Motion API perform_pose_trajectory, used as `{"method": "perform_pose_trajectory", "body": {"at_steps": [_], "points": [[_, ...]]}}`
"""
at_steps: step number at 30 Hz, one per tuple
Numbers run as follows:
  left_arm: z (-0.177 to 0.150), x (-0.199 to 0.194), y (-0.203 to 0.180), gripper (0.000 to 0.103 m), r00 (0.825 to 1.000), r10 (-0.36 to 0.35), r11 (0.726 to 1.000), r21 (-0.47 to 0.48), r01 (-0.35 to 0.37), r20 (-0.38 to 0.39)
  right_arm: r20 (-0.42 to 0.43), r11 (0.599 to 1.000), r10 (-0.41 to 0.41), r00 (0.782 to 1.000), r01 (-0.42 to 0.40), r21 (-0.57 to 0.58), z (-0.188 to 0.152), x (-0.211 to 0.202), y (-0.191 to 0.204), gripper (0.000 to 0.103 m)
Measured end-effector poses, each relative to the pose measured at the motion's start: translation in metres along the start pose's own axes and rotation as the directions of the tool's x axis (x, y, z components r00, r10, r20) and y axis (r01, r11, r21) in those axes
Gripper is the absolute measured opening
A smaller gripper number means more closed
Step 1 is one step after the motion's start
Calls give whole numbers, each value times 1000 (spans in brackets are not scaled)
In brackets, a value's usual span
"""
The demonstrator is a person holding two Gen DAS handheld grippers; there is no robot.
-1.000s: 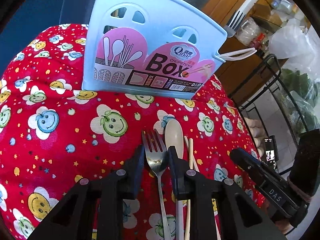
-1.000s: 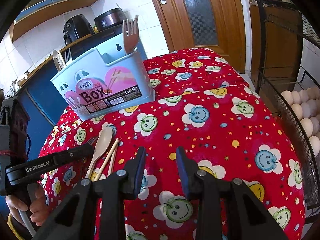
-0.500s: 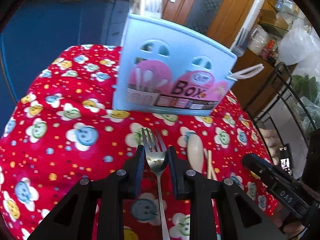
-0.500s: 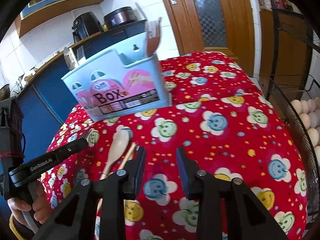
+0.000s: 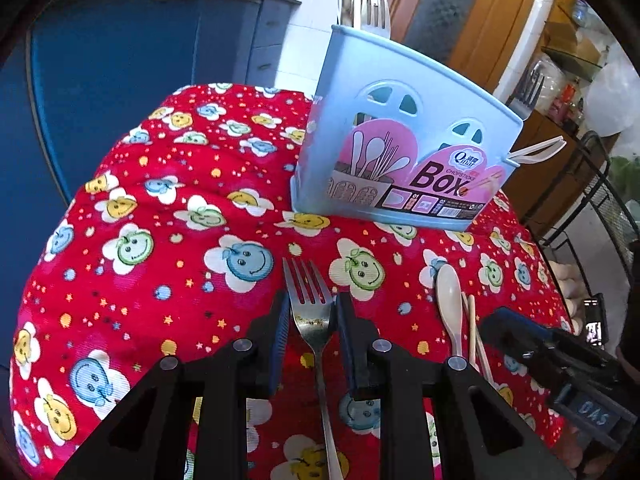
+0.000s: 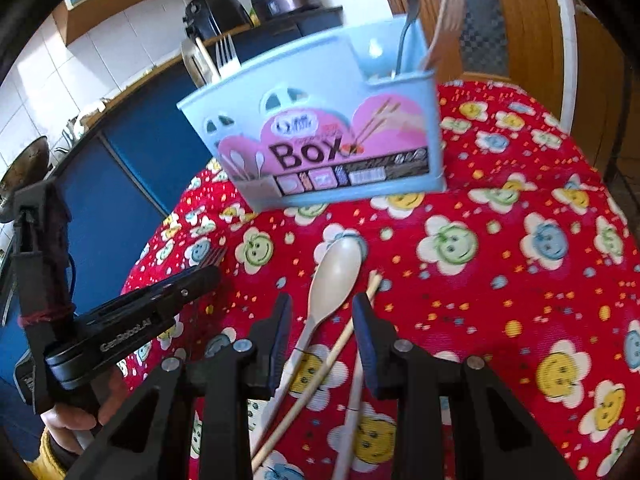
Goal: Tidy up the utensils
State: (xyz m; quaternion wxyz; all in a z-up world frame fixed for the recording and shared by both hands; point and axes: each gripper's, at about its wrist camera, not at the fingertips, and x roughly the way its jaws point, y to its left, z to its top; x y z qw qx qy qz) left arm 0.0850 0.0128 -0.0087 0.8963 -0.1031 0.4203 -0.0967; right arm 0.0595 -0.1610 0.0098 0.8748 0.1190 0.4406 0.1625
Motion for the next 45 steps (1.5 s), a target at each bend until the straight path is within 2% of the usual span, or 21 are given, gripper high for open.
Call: {"method": "perform_pose_trajectory", "body": {"at_steps": [8,17,22,29,31,33,35,40,42,45], "points": [[-1,0,13,24,996,-79,996,-44,77,-34,-62,999,-35,997,36,15,1,19,-2,34],[-4,-1,29,24,979,-195,976,-115,186,-68,-57,999,-3,998,6,50,9,30,-8,34],[0,3,37,24,964,-259,955,-165,246,-60,-59,993,50,997,-44,105,14,29,-14,34],[11,10,36,21,960,-276,951,-162,264,-54,-59,981,111,992,-100,163,24,30,-30,34],[13,12,34,13,961,-272,954,-148,261,-58,-57,980,118,991,-107,167,26,32,-32,34],[14,13,33,10,961,-268,956,-136,258,-62,-53,982,108,993,-99,159,28,33,-32,21],[16,14,31,10,963,-264,958,-129,254,-62,-50,985,92,994,-84,149,30,35,-32,14],[17,11,27,9,963,-264,959,-125,256,-50,-28,987,84,996,-79,140,32,35,-32,11],[18,8,24,9,964,-264,959,-117,258,-42,-9,988,79,997,-77,131,33,32,-31,7],[20,-1,20,7,965,-263,961,-95,259,-21,22,990,79,997,-81,116,35,20,-29,7]]}}
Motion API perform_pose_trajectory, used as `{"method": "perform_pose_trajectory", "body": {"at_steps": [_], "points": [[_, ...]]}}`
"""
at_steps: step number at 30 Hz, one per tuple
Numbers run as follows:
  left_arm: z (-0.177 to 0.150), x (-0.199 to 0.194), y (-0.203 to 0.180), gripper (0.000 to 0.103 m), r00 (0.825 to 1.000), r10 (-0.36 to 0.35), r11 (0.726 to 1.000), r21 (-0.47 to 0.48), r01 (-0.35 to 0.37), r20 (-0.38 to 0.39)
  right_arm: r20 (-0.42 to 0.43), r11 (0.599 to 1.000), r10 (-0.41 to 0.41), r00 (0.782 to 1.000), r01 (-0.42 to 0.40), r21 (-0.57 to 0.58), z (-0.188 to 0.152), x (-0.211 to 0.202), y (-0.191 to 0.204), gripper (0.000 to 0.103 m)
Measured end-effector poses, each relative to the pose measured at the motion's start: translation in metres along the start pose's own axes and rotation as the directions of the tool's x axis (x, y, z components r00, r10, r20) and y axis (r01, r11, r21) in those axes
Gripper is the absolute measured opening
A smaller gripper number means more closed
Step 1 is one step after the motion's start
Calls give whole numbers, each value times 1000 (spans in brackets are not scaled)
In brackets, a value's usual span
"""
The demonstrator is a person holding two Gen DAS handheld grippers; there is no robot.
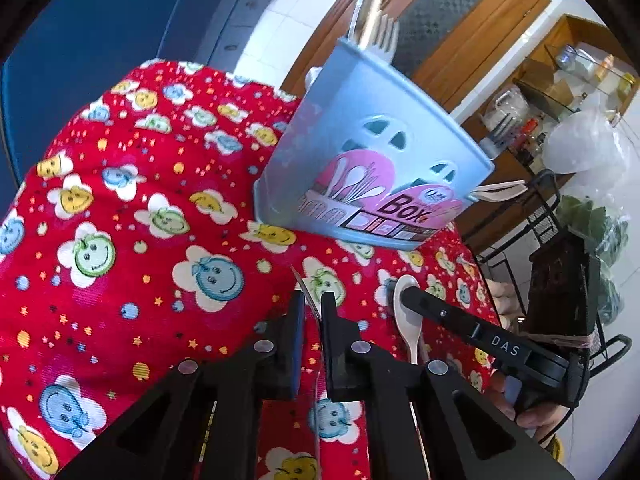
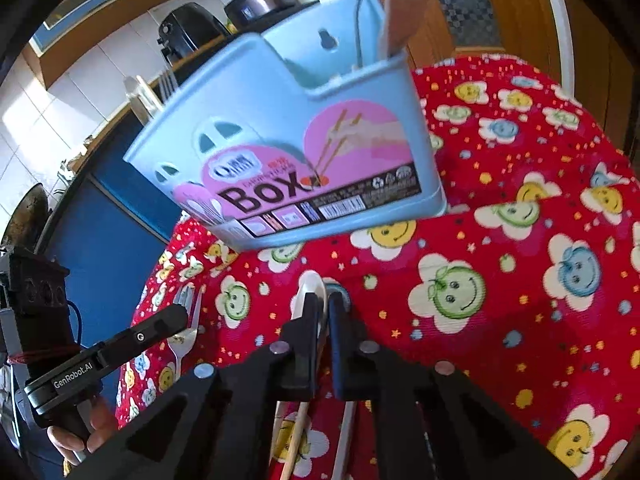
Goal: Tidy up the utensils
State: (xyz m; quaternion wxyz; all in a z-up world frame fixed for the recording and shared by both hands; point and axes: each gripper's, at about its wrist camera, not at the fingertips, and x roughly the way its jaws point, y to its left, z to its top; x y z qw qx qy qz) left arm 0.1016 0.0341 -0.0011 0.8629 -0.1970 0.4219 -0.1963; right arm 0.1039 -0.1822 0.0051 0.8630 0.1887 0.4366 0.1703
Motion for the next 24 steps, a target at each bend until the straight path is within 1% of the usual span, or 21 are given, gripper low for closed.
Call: {"method": "perform_pose_trajectory", "body": {"at_steps": [6,10,12,18,20,24], "points": [[3,-20,-16,5,998,-3,999,49,0,61,96,997,-32,995,39,-69,2,-33,13,6],[6,-35,-30,3,994,-16,997,81,8,106,181,990,-52,982,74,-117,3,-60,27,6],[7,-42,-37,3,992,-21,995,96,9,126,227,987,-55,972,87,-133,4,-72,36,6],[12,-60,-52,1,983,-37,993,120,16,181,331,982,-51,942,107,-154,10,-104,48,6],[16,-64,-55,1,980,-42,992,125,18,194,370,978,-58,927,127,-166,14,-114,53,6],[27,-73,-65,1,973,-60,990,142,28,225,421,972,-67,905,155,-179,24,-127,61,6]]}}
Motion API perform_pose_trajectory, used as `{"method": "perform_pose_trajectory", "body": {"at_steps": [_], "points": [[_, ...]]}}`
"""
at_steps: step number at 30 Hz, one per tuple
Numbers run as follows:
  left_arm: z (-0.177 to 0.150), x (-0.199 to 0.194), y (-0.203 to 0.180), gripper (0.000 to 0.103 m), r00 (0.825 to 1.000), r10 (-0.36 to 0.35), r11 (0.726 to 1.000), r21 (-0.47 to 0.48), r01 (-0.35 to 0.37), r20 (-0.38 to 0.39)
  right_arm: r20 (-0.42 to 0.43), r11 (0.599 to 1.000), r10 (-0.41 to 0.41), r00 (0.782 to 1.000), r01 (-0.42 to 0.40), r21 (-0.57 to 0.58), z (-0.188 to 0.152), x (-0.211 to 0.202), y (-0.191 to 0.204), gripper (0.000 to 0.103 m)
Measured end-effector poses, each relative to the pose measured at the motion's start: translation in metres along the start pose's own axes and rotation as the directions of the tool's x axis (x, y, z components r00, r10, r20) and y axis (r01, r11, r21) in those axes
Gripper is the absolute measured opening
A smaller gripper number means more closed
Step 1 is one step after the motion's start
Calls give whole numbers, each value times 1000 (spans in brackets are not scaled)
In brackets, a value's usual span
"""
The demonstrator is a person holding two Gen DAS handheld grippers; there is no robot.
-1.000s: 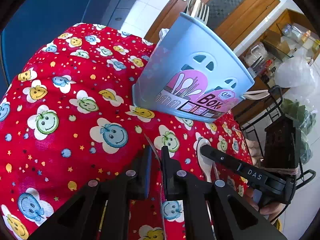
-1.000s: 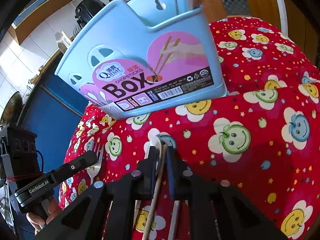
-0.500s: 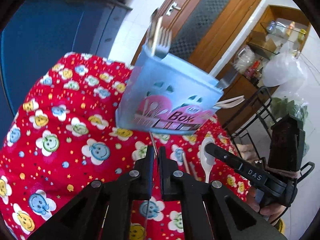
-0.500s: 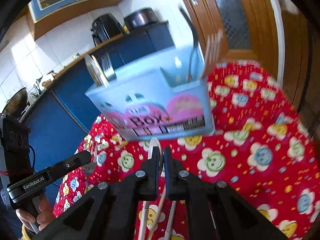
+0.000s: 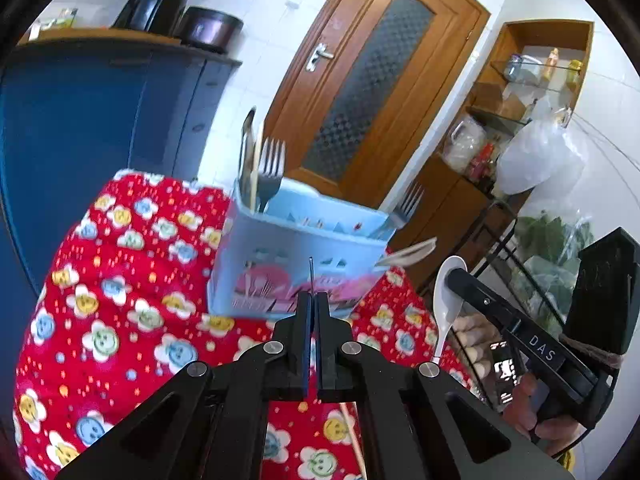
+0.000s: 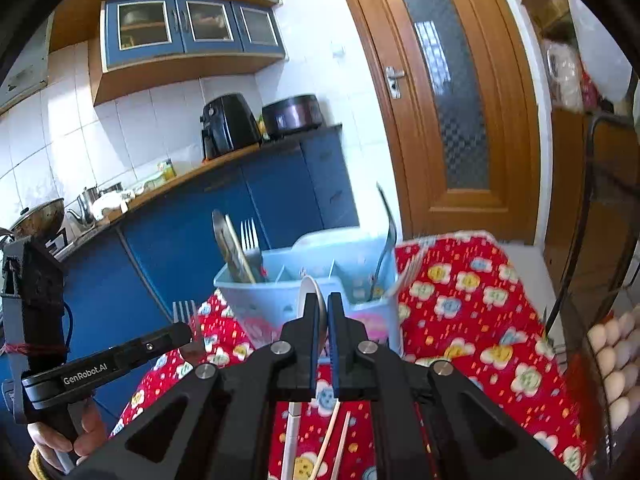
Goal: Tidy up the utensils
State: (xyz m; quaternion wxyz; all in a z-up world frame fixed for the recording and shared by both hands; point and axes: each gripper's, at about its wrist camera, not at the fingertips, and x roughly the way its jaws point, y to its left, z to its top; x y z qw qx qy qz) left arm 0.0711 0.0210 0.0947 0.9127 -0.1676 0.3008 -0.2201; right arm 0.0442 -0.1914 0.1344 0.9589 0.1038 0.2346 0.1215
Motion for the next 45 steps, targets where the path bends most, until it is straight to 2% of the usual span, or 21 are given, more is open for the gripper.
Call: {"method": "perform_pose_trajectory", "body": {"at_steps": [9,15,18,26,35,41,45], "points": [[39,-3,-20,1,998,-28,999,35,26,62,67,999,-34,997,36,-29,36,1,-1,6],[77,-4,-34,1,993,-37,998,63,30,116,106,997,-56,993,61,-43,61,10,-3,6],[96,-10,-41,1,988,-51,996,74,41,144,128,996,-68,989,75,-52,73,14,-3,6],[140,-16,-58,1,973,-45,992,121,18,225,184,992,-107,977,117,-46,99,33,-6,6],[136,13,-41,1,977,-21,994,106,-2,214,250,977,-194,949,211,-44,106,62,-8,6],[131,27,-36,1,979,-17,993,116,-6,204,237,962,-240,942,264,-75,100,89,-9,6],[125,33,-31,1,982,-16,994,107,-5,186,212,960,-235,949,261,-104,89,100,-7,6]]}}
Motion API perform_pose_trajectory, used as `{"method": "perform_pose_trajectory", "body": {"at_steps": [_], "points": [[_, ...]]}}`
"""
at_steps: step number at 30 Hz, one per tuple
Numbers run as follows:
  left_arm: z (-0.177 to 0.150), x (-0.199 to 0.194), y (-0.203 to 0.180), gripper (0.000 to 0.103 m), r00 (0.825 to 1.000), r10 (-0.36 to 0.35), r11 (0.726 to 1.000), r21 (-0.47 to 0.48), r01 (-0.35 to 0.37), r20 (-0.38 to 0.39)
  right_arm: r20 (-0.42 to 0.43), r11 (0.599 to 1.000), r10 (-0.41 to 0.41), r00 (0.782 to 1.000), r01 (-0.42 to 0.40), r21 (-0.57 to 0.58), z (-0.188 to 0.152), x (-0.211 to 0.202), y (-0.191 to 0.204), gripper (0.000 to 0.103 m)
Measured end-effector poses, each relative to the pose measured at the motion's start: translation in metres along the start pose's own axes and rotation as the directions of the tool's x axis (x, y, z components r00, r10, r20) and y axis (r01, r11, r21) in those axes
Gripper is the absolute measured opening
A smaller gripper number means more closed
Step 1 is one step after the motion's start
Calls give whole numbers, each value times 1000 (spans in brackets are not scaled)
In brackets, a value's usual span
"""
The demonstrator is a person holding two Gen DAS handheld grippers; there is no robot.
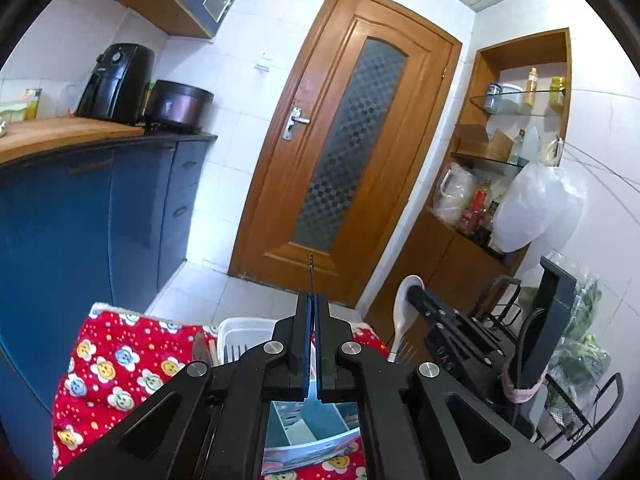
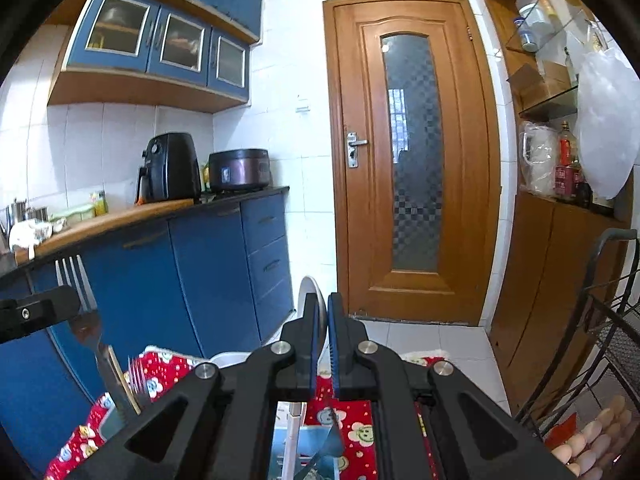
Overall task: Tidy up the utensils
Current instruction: 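Lower the fork and chopstick into the blue box with both tools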
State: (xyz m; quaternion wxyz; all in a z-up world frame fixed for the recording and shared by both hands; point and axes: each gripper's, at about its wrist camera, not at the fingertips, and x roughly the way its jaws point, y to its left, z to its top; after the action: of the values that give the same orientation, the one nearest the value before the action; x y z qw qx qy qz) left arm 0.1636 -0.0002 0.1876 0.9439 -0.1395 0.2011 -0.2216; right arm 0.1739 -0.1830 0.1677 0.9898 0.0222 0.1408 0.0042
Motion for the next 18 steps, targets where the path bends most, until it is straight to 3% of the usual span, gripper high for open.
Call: {"method": "perform_pose_trajectory", "body": {"at_steps": [8,13,16,18], "points": [[-28,15,16,1,997,17,999,-35,-20,-70,-51,996,36,998,-40,-80,-20,3,15,6],[-42,24,21,1,993,26,998,-51,-33,-116,-103,995,71,992,-77,-57,-27,4,14,6],[-48,28,21,3,988,57,997,-35,-63,-141,-132,993,110,985,-113,-16,-30,5,11,11],[-51,29,20,3,986,67,997,-29,-72,-151,-140,991,133,981,-133,10,-32,3,7,21]]}}
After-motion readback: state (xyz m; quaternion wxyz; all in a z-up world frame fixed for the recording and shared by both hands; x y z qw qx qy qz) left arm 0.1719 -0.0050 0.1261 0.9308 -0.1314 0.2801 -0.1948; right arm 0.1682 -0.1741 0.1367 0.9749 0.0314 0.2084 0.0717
